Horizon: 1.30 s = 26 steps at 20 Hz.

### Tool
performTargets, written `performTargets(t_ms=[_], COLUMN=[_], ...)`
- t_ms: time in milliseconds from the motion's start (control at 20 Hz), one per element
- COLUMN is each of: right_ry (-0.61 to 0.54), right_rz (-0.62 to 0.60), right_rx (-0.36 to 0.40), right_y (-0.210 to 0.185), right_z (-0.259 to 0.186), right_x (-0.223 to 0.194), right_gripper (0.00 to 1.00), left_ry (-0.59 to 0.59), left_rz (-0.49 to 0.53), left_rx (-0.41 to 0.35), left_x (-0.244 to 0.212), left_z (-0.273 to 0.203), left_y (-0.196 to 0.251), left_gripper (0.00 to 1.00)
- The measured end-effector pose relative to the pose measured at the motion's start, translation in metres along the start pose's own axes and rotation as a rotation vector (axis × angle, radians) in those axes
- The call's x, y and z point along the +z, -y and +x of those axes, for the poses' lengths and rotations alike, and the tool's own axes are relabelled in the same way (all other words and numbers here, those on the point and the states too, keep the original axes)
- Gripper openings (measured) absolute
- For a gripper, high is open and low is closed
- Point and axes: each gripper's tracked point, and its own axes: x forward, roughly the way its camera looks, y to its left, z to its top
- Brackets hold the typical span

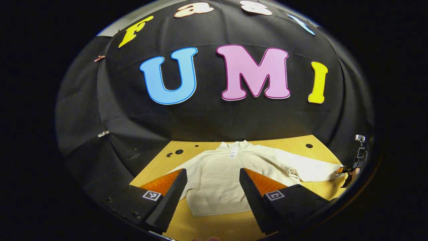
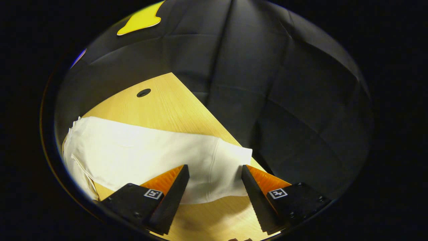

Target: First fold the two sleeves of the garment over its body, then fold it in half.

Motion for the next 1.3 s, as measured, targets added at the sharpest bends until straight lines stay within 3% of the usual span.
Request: performTargets(t_ms=[300, 400, 450, 500, 600, 800, 950, 1100, 1300], right_ry=[0.020, 0.025, 0.030, 0.033, 0.025, 0.000, -0.020, -0.012, 0.047], right_rz=[-0.040, -0.067, -0.086, -0.103, -0.114, -0.110, -0.092, -0.138, -0.155], right_rx=[0.035, 0.057, 0.068, 0.071, 0.047, 0.093, 0.115, 0.187, 0.263], right_y=[-0.007, -0.018, -0.023, -0.027, -0.027, -0.032, -0.040, -0.062, -0.103], right_z=[0.002, 0.006, 0.005, 0.001, 0.001, -0.002, -0.006, -0.027, -0.054], right_x=[0.001, 0.001, 0.002, 0.000, 0.000, 0.002, 0.002, 0.005, 0.044], right_gripper=[0.93, 0.75, 0.57, 0.55, 0.30, 0.07, 0.07, 0.06, 0.07], left_ry=[0.015, 0.019, 0.019, 0.022, 0.025, 0.025, 0.028, 0.034, 0.027], left_rz=[0.004, 0.001, 0.001, 0.002, 0.002, -0.005, -0.016, -0.028, -0.064], left_rx=[-0.009, -0.010, -0.009, -0.007, -0.003, 0.005, 0.006, 0.014, 0.026], left_x=[0.003, 0.004, 0.003, 0.005, 0.005, 0.003, 0.003, 0.003, -0.004], left_z=[0.000, -0.001, -0.003, -0.003, -0.004, -0.006, -0.007, -0.008, -0.010], left_y=[0.010, 0.012, 0.012, 0.012, 0.011, 0.008, 0.004, -0.001, -0.011], left_gripper=[0.97, 0.97, 0.97, 0.97, 0.97, 0.97, 0.97, 0.97, 0.97])
